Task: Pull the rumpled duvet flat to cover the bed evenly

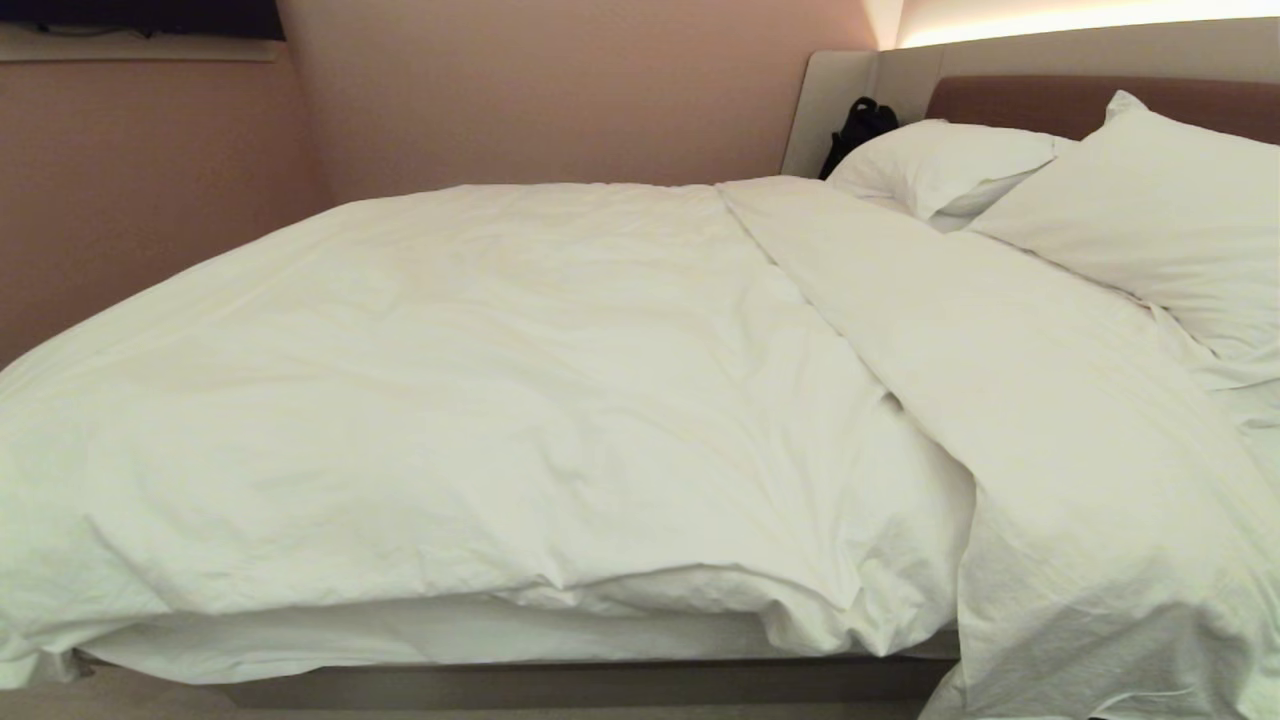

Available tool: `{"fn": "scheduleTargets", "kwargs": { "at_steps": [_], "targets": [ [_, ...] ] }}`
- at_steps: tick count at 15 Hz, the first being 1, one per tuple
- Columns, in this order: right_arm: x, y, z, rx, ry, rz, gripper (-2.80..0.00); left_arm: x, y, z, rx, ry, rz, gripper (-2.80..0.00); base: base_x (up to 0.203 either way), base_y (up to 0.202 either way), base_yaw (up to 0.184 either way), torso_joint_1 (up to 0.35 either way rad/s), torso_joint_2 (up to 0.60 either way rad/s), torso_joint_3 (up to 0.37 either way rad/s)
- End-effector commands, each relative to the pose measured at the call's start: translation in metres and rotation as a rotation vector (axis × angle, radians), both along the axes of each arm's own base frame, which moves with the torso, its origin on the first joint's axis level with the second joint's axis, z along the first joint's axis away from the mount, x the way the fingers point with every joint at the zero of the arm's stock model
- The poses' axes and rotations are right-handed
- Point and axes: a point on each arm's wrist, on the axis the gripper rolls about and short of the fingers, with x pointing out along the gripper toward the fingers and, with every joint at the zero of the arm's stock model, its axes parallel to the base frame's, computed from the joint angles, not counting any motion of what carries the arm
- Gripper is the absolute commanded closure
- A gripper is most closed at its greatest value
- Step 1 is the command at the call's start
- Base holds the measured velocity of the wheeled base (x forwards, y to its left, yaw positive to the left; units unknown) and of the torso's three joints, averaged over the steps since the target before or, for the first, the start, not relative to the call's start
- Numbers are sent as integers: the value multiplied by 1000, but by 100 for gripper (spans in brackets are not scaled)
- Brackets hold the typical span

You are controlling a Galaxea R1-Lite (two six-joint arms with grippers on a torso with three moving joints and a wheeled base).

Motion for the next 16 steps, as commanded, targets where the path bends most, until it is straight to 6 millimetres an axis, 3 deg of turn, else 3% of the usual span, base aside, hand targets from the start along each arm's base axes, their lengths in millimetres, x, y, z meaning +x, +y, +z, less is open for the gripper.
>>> {"fn": "scheduleTargets", "kwargs": {
  "at_steps": [1, 6, 12, 16],
  "targets": [
    [-10, -1, -7, -9, -59, -12, 0, 0, 0, 0, -1, -1, 1, 0, 0, 0, 0, 0, 0, 0],
    [-26, -5, -26, -84, -192, -207, 0, 0, 0, 0, -1, -1, 1, 0, 0, 0, 0, 0, 0, 0],
    [-9, -11, -15, -130, -393, -516, 0, 0, 0, 0, -1, 0, 1, 0, 0, 0, 0, 0, 0, 0],
    [7, -14, -24, -137, -458, -641, 0, 0, 0, 0, -1, 0, 1, 0, 0, 0, 0, 0, 0, 0]
  ]
}}
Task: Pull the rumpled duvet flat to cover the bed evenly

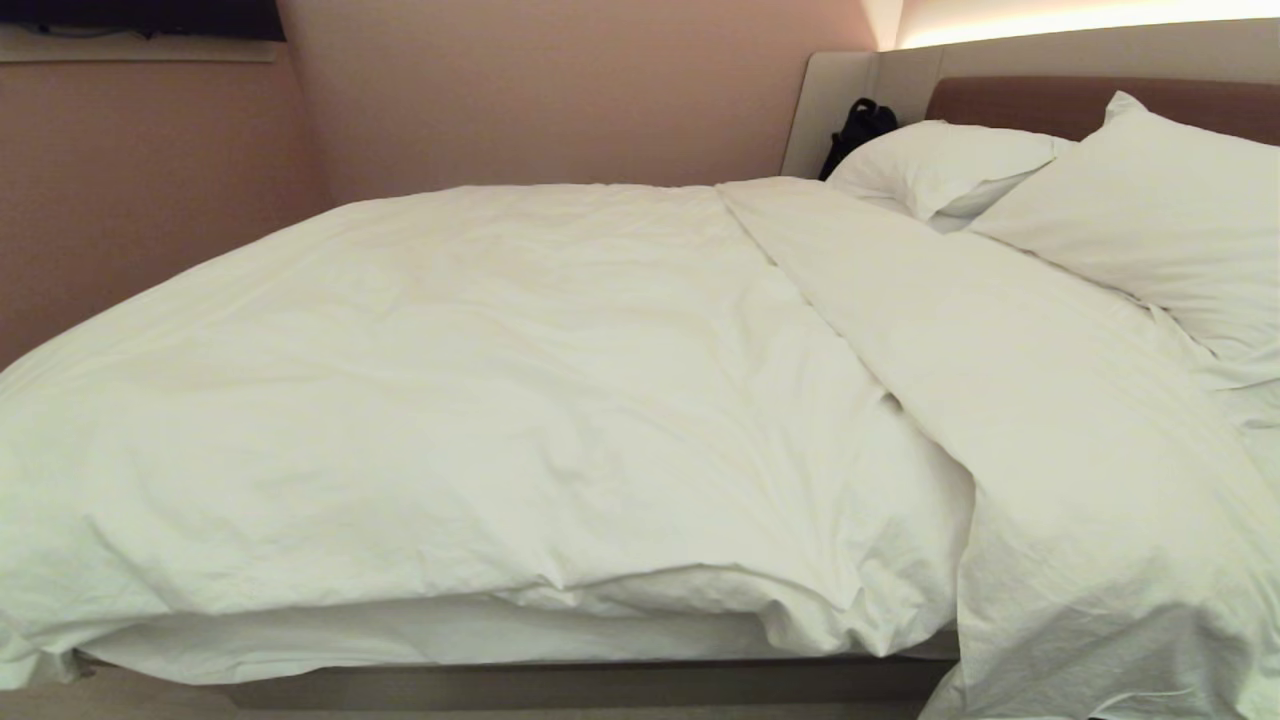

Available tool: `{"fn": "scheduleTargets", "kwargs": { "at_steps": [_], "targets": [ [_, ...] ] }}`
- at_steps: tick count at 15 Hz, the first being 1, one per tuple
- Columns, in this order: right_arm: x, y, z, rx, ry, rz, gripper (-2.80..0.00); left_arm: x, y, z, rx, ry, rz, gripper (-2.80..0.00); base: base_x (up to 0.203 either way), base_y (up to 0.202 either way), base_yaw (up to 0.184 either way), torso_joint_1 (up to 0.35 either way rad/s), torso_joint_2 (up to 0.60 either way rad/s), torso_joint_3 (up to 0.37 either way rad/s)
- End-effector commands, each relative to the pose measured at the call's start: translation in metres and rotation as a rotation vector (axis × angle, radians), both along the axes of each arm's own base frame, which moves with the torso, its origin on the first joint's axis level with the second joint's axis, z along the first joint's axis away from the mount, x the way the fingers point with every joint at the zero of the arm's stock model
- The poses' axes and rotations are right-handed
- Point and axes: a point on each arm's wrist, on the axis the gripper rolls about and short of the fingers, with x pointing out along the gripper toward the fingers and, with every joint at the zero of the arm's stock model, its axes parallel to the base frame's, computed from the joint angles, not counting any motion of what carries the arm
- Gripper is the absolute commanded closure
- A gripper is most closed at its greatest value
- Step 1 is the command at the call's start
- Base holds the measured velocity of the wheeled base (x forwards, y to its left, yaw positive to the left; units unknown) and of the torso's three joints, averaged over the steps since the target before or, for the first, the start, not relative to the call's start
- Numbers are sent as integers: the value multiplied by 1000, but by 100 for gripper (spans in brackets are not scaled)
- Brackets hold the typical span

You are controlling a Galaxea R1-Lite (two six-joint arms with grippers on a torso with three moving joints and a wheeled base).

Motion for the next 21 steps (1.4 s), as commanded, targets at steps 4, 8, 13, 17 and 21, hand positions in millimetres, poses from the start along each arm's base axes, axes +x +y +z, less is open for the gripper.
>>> {"fn": "scheduleTargets", "kwargs": {
  "at_steps": [4, 8, 13, 17, 21],
  "targets": [
    [21, -4, -6, -22, -178, -166, 0, 0, 0, 0, -1, 0, 1, 0, 0, 0, 0, 0, 0, 0],
    [32, -4, -21, -54, -230, -172, 0, 0, 0, 0, -1, -1, 1, 0, 0, 0, 0, 0, 0, 0],
    [35, -4, -26, -79, -234, -155, 0, 0, 0, 0, -1, 0, 1, 0, 0, 0, 0, 0, 0, 0],
    [36, -2, -32, -119, -219, -94, 0, 0, 0, 0, -1, -1, 1, 0, 0, 0, 0, 0, 0, 0],
    [37, -2, -35, -125, -193, -89, 0, 0, 0, 0, -1, -1, 1, 0, 0, 0, 0, 0, 0, 0]
  ]
}}
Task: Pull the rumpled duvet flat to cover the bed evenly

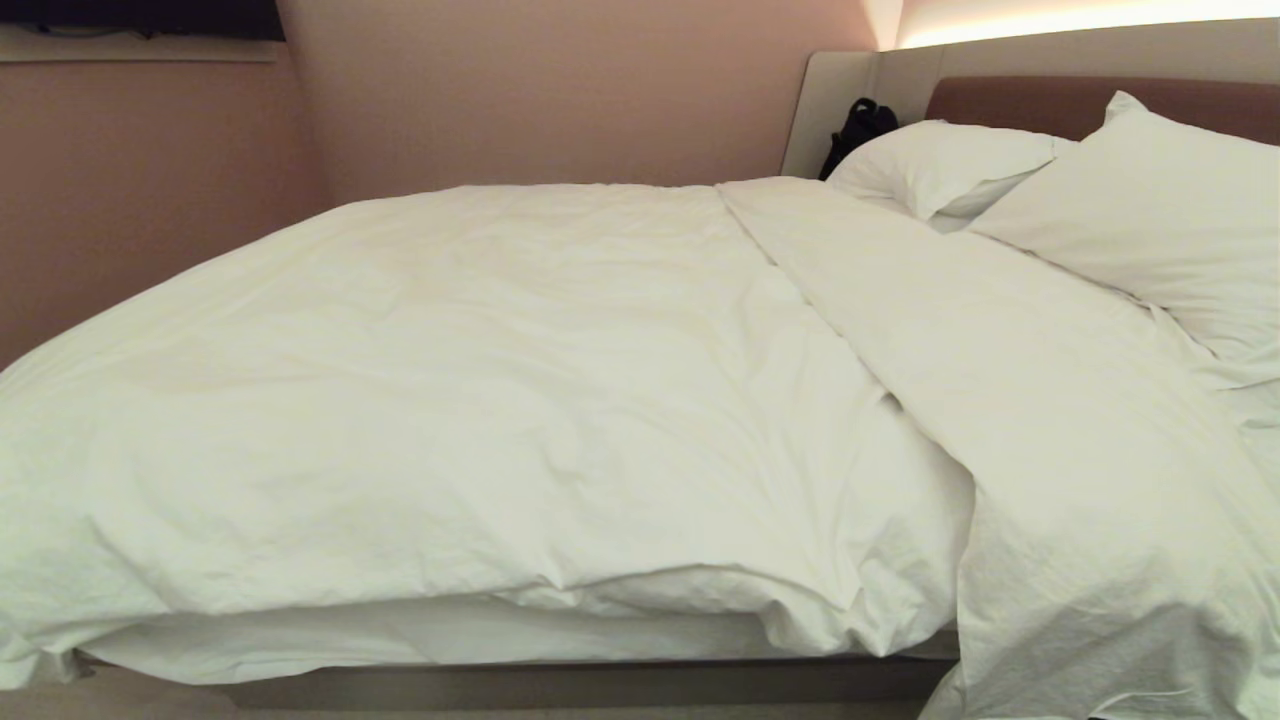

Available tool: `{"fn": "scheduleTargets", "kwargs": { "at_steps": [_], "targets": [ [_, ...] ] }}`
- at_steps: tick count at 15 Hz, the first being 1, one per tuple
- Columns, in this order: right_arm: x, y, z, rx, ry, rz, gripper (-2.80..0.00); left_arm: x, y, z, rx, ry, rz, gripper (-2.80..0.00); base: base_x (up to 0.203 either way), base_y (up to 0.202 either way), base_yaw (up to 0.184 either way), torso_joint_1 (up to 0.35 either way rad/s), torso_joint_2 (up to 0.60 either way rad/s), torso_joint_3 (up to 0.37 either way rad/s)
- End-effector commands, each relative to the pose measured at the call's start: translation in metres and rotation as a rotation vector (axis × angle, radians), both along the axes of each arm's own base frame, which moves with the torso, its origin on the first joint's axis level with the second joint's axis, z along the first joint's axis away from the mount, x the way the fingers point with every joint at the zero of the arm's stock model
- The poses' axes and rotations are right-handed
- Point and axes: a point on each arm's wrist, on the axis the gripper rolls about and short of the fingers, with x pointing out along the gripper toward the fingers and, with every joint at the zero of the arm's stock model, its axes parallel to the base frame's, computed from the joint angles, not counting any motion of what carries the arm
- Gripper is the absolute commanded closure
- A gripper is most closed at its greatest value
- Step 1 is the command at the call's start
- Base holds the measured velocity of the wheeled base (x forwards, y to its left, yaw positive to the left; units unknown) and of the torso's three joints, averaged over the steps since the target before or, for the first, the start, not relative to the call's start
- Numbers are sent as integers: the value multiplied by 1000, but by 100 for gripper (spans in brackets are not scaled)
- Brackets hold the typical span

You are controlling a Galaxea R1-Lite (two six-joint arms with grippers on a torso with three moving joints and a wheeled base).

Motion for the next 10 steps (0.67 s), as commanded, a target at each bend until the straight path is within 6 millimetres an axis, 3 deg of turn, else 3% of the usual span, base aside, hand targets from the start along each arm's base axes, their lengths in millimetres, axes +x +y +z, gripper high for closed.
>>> {"fn": "scheduleTargets", "kwargs": {
  "at_steps": [1, 10],
  "targets": [
    [0, 0, -1, -1, 6, 1, 0, 0, 0, 0, -1, -1, 1, 0, 0, 0, 0, 0, 0, 0],
    [0, 0, -2, 55, 11, -9, 0, 0, 0, 0, -1, 0, 1, 0, 0, 0, 0, 0, 0, 0]
  ]
}}
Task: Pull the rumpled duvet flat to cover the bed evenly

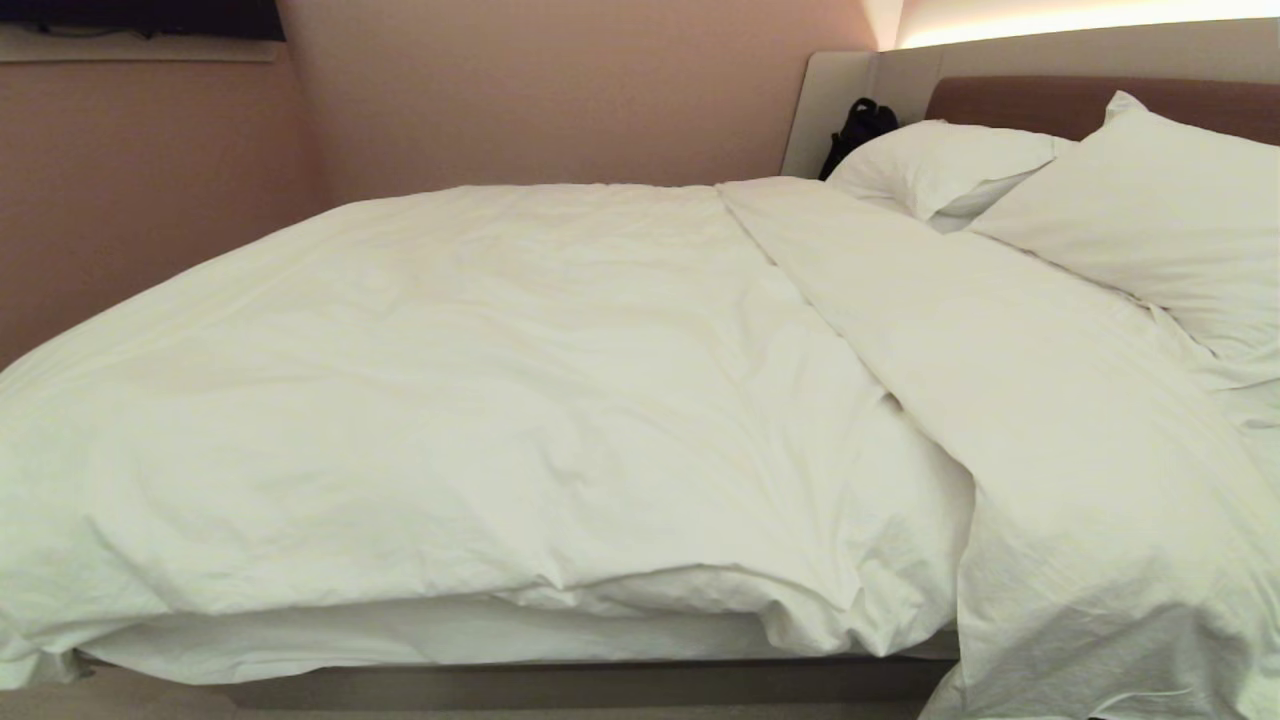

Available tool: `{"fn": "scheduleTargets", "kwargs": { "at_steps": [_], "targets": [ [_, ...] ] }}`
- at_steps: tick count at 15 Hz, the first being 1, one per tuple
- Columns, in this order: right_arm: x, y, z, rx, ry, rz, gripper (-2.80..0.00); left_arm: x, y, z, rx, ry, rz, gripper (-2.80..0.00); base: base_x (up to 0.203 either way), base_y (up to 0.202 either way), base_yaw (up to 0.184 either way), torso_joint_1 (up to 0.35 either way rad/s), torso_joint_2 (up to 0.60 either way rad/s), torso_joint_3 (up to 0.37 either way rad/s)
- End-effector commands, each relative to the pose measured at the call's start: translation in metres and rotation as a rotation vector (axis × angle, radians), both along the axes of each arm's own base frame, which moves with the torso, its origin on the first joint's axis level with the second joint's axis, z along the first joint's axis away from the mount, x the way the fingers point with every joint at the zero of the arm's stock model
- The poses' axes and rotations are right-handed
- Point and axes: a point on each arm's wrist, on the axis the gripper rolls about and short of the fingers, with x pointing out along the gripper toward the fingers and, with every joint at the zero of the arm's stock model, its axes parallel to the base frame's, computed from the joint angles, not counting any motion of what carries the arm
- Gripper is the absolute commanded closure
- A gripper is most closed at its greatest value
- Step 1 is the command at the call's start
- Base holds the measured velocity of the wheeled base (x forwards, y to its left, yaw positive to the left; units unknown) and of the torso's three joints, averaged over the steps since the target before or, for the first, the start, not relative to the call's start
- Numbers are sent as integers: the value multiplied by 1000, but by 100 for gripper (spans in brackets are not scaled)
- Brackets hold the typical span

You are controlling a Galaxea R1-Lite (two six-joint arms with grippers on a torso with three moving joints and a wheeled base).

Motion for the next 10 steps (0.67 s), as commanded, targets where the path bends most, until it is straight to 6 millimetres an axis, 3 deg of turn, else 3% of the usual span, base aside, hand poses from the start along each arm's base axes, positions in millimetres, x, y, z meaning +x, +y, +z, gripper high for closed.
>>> {"fn": "scheduleTargets", "kwargs": {
  "at_steps": [1, 10],
  "targets": [
    [0, 0, 1, -1, -3, 0, 0, 0, 0, 0, -1, 0, 1, 0, 0, 0, 0, 0, 0, 0],
    [0, 0, 1, 28, -7, 0, 0, 0, 0, 0, -1, -1, 1, 0, 0, 0, 0, 0, 0, 0]
  ]
}}
